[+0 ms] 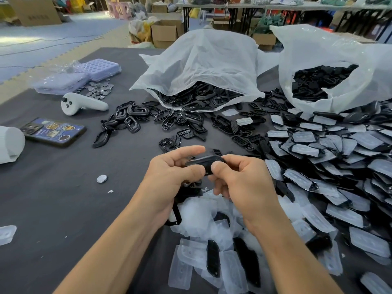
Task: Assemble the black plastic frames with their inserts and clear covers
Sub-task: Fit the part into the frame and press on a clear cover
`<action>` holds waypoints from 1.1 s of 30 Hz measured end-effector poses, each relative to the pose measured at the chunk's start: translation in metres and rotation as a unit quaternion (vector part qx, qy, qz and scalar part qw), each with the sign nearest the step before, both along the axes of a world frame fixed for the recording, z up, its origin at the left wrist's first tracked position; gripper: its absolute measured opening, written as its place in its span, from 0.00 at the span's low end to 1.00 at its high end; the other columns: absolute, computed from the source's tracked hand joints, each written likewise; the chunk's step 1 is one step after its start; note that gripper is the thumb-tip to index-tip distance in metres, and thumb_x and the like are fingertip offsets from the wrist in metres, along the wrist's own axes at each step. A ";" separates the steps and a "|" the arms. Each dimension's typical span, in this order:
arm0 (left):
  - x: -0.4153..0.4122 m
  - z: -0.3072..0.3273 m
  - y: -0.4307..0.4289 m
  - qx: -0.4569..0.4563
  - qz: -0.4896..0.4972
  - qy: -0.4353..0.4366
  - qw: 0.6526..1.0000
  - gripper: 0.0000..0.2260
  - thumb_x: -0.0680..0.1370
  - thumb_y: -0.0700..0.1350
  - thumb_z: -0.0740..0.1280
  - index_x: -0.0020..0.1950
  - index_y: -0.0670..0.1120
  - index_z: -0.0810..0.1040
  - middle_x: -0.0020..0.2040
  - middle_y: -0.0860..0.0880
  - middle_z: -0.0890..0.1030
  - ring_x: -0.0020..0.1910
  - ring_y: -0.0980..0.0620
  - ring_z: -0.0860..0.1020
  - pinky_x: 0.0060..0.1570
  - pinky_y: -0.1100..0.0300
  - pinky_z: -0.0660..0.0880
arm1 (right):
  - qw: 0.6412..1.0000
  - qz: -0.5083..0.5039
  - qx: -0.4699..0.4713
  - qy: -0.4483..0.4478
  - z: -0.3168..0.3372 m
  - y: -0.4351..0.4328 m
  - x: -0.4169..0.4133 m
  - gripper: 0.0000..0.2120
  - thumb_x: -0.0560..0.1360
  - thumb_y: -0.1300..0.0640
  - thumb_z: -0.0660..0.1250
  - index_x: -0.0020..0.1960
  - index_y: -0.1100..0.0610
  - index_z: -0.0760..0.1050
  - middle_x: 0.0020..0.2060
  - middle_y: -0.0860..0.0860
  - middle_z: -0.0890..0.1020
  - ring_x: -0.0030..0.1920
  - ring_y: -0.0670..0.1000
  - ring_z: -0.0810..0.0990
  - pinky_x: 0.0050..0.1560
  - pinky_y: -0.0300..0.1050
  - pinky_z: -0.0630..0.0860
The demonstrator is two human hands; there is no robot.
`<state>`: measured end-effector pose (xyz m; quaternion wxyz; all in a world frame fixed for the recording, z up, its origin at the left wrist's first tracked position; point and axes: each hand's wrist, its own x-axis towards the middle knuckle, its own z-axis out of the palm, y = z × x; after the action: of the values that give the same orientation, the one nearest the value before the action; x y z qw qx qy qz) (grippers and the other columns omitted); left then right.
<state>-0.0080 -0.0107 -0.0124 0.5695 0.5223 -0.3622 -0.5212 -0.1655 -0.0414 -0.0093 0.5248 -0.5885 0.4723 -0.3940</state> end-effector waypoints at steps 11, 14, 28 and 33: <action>-0.012 -0.001 0.001 -0.016 0.043 -0.043 0.998 0.17 0.67 0.35 0.70 0.49 0.52 0.88 0.43 0.47 0.88 0.41 0.52 0.82 0.39 0.64 0.79 | 0.998 -0.037 -0.027 0.035 -0.005 -0.001 0.001 0.12 0.78 0.57 0.71 0.36 0.50 0.81 0.26 0.51 0.81 0.26 0.47 0.75 0.32 0.43 0.71; -0.006 0.001 0.001 -0.012 0.014 -0.023 1.000 0.17 0.66 0.38 0.72 0.52 0.52 0.88 0.44 0.45 0.87 0.41 0.52 0.81 0.40 0.63 0.79 | 1.000 -0.028 0.002 -0.010 -0.002 0.001 0.000 0.14 0.79 0.60 0.70 0.35 0.53 0.81 0.28 0.55 0.81 0.27 0.49 0.74 0.31 0.41 0.70; 0.002 -0.003 -0.002 -0.058 -0.068 0.137 0.986 0.20 0.66 0.32 0.73 0.53 0.49 0.89 0.42 0.46 0.81 0.39 0.55 0.80 0.48 0.66 0.79 | 0.960 -0.006 0.160 -0.230 0.012 0.001 -0.004 0.14 0.79 0.64 0.67 0.37 0.56 0.82 0.30 0.56 0.80 0.26 0.49 0.72 0.26 0.37 0.67; 0.002 -0.003 -0.001 -0.122 -0.095 0.032 0.987 0.26 0.69 0.30 0.69 0.61 0.53 0.86 0.58 0.48 0.86 0.57 0.51 0.82 0.61 0.57 0.78 | 0.929 -0.016 0.242 -0.280 0.011 -0.002 -0.005 0.12 0.78 0.63 0.67 0.37 0.60 0.83 0.28 0.57 0.78 0.25 0.49 0.72 0.25 0.36 0.69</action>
<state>-0.0058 -0.0115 -0.0150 0.5881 0.3948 -0.4529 -0.5415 -0.1703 -0.0430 0.0021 0.7557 -0.3019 0.3964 -0.4250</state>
